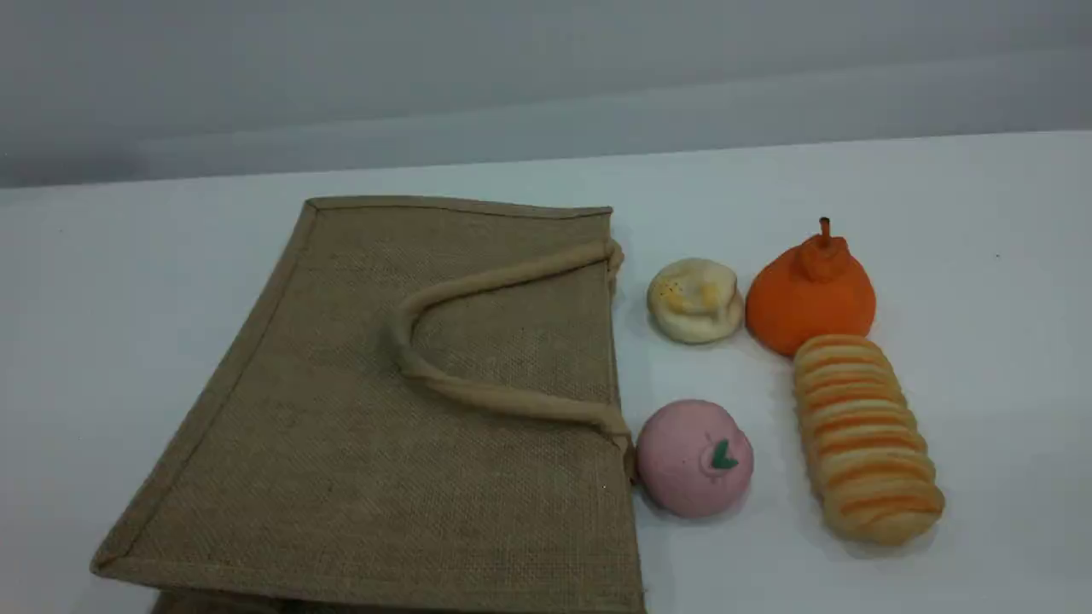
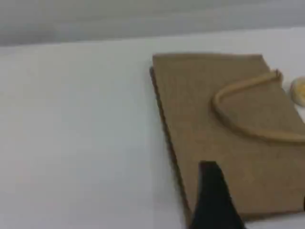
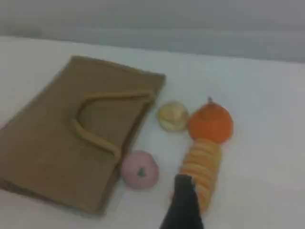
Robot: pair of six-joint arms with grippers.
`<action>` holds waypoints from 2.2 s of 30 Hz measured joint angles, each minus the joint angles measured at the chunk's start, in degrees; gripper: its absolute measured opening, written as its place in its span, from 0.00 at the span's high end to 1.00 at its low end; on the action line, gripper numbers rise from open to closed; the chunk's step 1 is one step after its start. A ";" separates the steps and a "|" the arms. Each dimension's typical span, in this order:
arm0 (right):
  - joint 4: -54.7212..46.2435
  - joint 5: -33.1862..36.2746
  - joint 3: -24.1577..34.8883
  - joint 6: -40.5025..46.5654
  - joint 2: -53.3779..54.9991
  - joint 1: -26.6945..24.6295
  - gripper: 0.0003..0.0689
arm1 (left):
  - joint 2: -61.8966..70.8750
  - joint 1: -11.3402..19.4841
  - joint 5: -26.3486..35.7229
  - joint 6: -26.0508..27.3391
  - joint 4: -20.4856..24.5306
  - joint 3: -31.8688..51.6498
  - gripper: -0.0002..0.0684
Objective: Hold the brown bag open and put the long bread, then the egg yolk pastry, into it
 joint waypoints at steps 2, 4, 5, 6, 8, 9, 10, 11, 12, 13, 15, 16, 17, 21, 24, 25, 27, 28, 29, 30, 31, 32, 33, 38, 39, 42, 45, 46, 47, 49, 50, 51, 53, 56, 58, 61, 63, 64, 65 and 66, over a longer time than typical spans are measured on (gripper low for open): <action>2.17 -3.03 -0.12 -1.56 3.67 0.00 0.25 | 3.55 0.00 -1.05 0.86 -2.49 -2.13 0.42; 4.58 -6.66 -0.42 -3.26 7.46 0.00 0.25 | 8.15 0.00 -2.78 2.34 -4.91 -3.52 0.42; 6.08 -8.50 -0.49 -4.39 9.68 0.00 0.25 | 9.94 0.00 -3.70 3.23 -6.04 -3.77 0.42; 7.18 -10.29 -0.49 -5.42 11.58 0.00 0.25 | 12.08 0.00 -4.77 4.25 -7.64 -3.82 0.42; 9.84 -13.04 -0.49 -7.95 16.36 0.00 0.25 | 15.94 0.00 -6.67 5.86 -8.94 -3.82 0.42; 11.36 -14.35 -0.49 -9.25 18.79 0.00 0.25 | 17.66 0.00 -8.21 6.45 -9.12 -3.82 0.42; 12.72 -15.80 -0.49 -10.39 20.87 0.00 0.25 | 19.71 0.00 -9.80 6.59 -9.12 -3.82 0.42; 14.25 -17.05 -0.49 -11.75 23.30 0.00 0.25 | 22.13 0.00 -10.94 6.59 -9.05 -3.82 0.42; 15.96 -18.00 -0.49 -13.29 25.73 0.00 0.25 | 23.87 0.00 -12.17 6.59 -9.05 -3.82 0.42; 17.46 -19.19 -0.49 -14.55 28.09 0.00 0.25 | 26.01 0.00 -13.33 6.59 -9.05 -3.82 0.42; 21.19 -21.49 -0.49 -18.10 32.38 0.00 0.25 | 30.02 0.00 -15.74 6.59 -9.05 -3.82 0.42; 22.98 -22.40 -0.49 -19.82 34.70 0.00 0.25 | 32.30 0.00 -16.93 6.59 -9.05 -3.82 0.42; 24.55 -23.48 -0.49 -21.25 36.63 0.00 0.25 | 34.22 0.00 -18.40 6.59 -9.18 -3.82 0.42; 33.07 -26.86 -0.49 -28.17 45.53 0.00 0.25 | 43.21 0.00 -22.12 7.34 -9.62 -3.82 0.42; 39.77 -28.63 -0.76 -33.78 51.83 0.00 0.25 | 49.68 0.00 -25.65 7.86 -10.21 -3.82 0.42; 41.98 -28.63 -1.19 -35.84 54.05 0.00 0.25 | 52.25 0.00 -26.55 7.93 -10.97 -3.82 0.42; 46.40 -28.58 -2.88 -39.46 58.38 0.05 0.25 | 55.83 0.00 -27.87 9.26 -12.29 -3.82 0.42; 47.86 -28.58 -3.99 -41.39 60.19 0.05 0.25 | 58.27 0.00 -28.50 9.56 -13.46 -3.82 0.42; 49.32 -28.35 -4.98 -42.88 62.29 0.05 0.25 | 60.29 0.00 -29.32 10.00 -14.51 -3.82 0.42; 50.23 -28.14 -6.22 -44.06 64.33 0.05 0.25 | 61.93 0.00 -30.08 10.62 -15.55 -3.91 0.42; 50.76 -27.95 -7.47 -44.74 65.95 0.05 0.25 | 63.90 -0.11 -30.92 11.56 -17.15 -4.43 0.42; 50.91 -27.89 -8.49 -44.90 67.83 0.05 0.25 | 65.50 -0.44 -31.31 12.43 -18.28 -4.97 0.42; 50.91 -27.89 -9.62 -44.90 69.67 0.11 0.25 | 67.38 -1.05 -31.49 13.51 -19.60 -5.67 0.42; 50.86 -27.47 -14.51 -44.90 77.39 0.11 0.25 | 76.42 -4.23 -32.24 16.22 -21.21 -11.08 0.42; 50.86 -27.47 -15.17 -44.90 78.45 0.11 0.25 | 78.79 -4.53 -31.63 16.16 -21.33 -12.47 0.42; 51.93 -27.47 -16.09 -46.16 80.90 0.11 0.25 | 84.32 -4.94 -31.24 14.58 -21.87 -16.28 0.42; 53.84 -27.26 -16.21 -48.20 81.87 0.11 0.25 | 90.62 -5.85 -30.03 13.64 -23.76 -20.45 0.42; 54.33 -27.26 -16.21 -48.80 82.03 0.11 0.25 | 92.37 -6.18 -29.96 13.64 -24.05 -21.69 0.42; 54.65 -27.26 -16.28 -49.28 82.33 0.11 0.25 | 94.81 -6.41 -29.96 13.64 -24.11 -23.27 0.42; 55.68 -27.26 -16.48 -49.94 82.99 0.11 0.25 | 98.55 -7.12 -29.80 13.64 -24.19 -26.49 0.42; 56.39 -27.33 -16.48 -50.18 83.22 0.11 0.25 | 100.22 -7.46 -29.64 13.64 -24.19 -27.79 0.42; 56.88 -27.33 -16.48 -50.57 83.56 0.11 0.25 | 102.14 -7.77 -29.26 13.64 -24.19 -29.01 0.42; 57.54 -27.33 -16.48 -51.51 84.03 0.11 0.25 | 105.65 -8.22 -29.20 13.64 -24.14 -31.68 0.42; 58.81 -27.44 -16.48 -52.68 84.34 0.11 0.25 | 109.63 -9.46 -29.22 13.52 -23.95 -34.82 0.42; 58.98 -27.44 -16.48 -52.84 84.34 0.11 0.25 | 112.16 -10.57 -28.94 13.27 -23.95 -36.59 0.42; 58.98 -27.64 -16.48 -52.88 84.34 0.11 0.25 | 115.27 -12.02 -28.83 12.18 -24.00 -39.16 0.42; 58.98 -27.64 -16.48 -52.88 84.34 0.11 0.25 | 117.07 -12.57 -28.40 10.89 -23.58 -40.75 0.42; 58.98 -27.64 -16.48 -52.94 84.34 0.11 0.25 | 117.91 -12.63 -28.35 10.44 -23.00 -41.38 0.42; 58.98 -27.64 -16.48 -53.02 84.34 0.11 0.25 | 118.83 -12.63 -28.35 9.80 -22.16 -41.98 0.42; 58.98 -27.90 -16.48 -53.01 84.34 0.11 0.25 | 119.41 -12.69 -28.35 9.14 -21.51 -42.39 0.42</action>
